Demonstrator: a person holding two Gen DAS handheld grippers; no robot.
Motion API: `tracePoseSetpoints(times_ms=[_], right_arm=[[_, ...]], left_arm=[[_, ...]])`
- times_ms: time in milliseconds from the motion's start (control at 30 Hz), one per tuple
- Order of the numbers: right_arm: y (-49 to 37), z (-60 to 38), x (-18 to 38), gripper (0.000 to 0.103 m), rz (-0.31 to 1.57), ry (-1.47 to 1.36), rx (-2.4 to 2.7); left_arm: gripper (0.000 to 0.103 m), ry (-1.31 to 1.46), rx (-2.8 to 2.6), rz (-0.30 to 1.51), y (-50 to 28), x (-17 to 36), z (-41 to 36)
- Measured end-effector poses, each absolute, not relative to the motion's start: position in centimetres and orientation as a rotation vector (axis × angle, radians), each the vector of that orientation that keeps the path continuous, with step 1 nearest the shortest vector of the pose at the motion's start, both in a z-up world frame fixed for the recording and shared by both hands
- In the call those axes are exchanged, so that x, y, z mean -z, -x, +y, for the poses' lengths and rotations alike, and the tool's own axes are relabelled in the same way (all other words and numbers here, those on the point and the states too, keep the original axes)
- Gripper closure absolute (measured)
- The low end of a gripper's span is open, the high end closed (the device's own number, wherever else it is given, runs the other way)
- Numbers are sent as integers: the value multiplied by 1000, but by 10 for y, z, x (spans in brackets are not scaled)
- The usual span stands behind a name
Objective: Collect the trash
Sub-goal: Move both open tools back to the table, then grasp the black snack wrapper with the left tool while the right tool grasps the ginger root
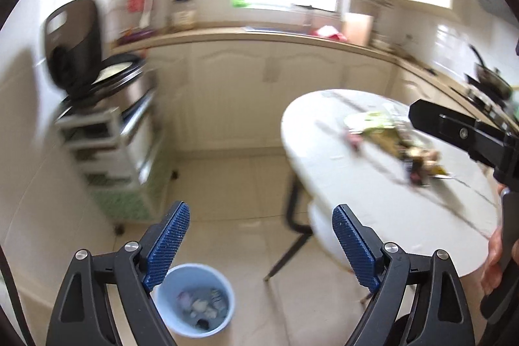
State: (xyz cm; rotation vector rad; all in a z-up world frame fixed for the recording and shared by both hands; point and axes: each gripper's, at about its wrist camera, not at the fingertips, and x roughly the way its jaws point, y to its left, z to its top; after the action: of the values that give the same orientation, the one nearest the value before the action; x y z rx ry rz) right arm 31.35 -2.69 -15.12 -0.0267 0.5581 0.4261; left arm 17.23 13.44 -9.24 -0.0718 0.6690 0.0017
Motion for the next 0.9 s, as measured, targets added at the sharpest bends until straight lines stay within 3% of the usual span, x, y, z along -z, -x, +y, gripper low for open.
tracePoseSetpoints(times_ms=[300, 567, 667, 733, 900], right_arm=[[-321, -188, 155, 6, 595, -100, -137], [-327, -262, 190, 6, 671, -152, -68], [-333, -270, 200, 6, 688, -165, -67], [-335, -271, 205, 6, 694, -168, -70], [-344, -266, 211, 6, 710, -164, -81]], left_arm=[[16, -32, 223, 749, -238, 99, 3], [16, -118, 244, 852, -327, 125, -52], [18, -129, 230, 877, -362, 137, -62], [30, -130, 230, 896, -378, 145, -65], [38, -112, 239, 916, -399, 161, -73]])
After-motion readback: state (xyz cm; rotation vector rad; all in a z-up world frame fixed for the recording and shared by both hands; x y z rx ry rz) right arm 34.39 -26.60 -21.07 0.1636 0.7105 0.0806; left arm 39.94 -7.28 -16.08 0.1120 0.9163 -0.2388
